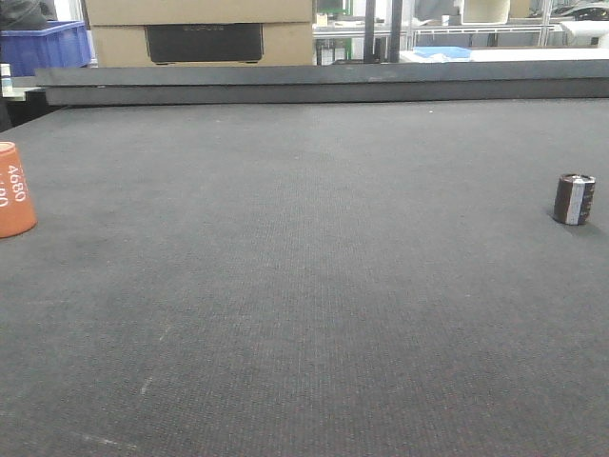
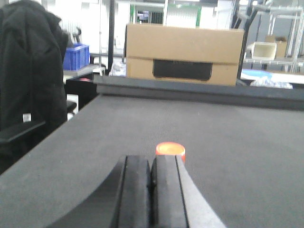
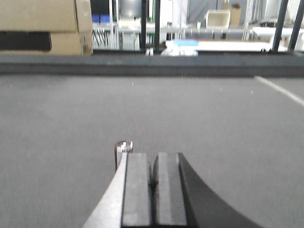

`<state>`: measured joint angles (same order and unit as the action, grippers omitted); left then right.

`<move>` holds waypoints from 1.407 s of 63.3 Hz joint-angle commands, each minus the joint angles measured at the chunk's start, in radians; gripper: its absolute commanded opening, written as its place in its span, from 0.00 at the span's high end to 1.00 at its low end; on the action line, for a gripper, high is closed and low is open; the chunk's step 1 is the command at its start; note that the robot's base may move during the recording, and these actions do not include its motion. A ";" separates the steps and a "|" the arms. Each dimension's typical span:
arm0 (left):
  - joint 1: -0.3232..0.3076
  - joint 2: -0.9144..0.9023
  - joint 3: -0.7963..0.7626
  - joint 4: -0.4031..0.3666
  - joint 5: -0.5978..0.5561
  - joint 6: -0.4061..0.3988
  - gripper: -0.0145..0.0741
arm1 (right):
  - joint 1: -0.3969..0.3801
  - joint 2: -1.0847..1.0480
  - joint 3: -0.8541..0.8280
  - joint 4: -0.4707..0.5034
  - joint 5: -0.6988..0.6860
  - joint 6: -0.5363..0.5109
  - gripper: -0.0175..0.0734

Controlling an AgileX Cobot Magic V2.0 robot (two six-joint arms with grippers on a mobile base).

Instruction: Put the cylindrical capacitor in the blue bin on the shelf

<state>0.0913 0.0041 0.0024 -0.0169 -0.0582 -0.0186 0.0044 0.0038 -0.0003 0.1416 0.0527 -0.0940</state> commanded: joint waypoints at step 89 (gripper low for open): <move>-0.098 0.530 -0.754 0.046 0.609 -0.001 0.19 | 0.038 0.499 -0.504 0.052 0.248 -0.001 0.23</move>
<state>0.0008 0.5335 -0.7449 0.0289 0.5624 -0.0186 0.0284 0.4401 -0.5332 0.1988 0.3114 -0.0940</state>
